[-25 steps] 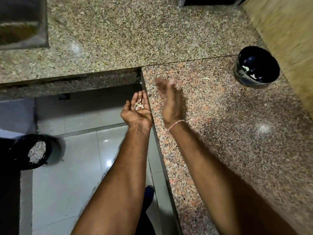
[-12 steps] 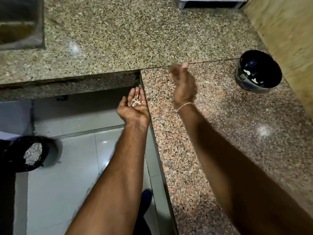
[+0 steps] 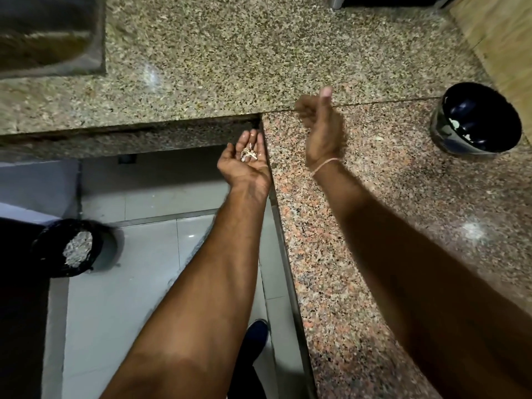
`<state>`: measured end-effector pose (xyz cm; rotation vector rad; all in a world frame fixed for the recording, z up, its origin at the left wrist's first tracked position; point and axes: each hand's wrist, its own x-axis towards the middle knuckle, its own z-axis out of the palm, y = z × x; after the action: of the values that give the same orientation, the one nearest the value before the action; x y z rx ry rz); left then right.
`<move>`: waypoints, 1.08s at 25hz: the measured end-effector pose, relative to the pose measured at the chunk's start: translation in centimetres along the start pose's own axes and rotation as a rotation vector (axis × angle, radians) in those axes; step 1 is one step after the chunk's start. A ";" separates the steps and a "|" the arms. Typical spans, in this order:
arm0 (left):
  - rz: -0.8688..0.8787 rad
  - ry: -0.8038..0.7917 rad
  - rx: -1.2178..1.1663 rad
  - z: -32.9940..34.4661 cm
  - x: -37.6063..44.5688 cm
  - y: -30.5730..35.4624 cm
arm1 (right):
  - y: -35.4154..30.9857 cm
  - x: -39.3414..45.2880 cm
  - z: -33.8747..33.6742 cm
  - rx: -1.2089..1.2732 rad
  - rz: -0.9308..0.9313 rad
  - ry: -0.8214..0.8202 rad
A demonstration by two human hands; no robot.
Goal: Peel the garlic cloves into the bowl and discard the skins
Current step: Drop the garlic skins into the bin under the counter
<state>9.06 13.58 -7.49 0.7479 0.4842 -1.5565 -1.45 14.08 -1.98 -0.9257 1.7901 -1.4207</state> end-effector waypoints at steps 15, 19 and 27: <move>-0.095 -0.055 -0.041 0.8 1.0 1.1 | -0.5 -3.5 5.4 -0.107 -0.043 -0.320; -0.128 -0.088 -0.043 0.4 0.0 2.0 | 0.0 -5.8 3.6 0.232 0.036 -0.292; -0.157 -0.088 -0.101 -3.8 -6.7 5.0 | -0.8 -13.2 -0.4 0.799 0.343 -0.144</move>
<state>14.69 20.31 -4.75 0.5723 0.5629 -1.6897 5.27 25.35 -0.19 -0.2720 1.0424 -1.5854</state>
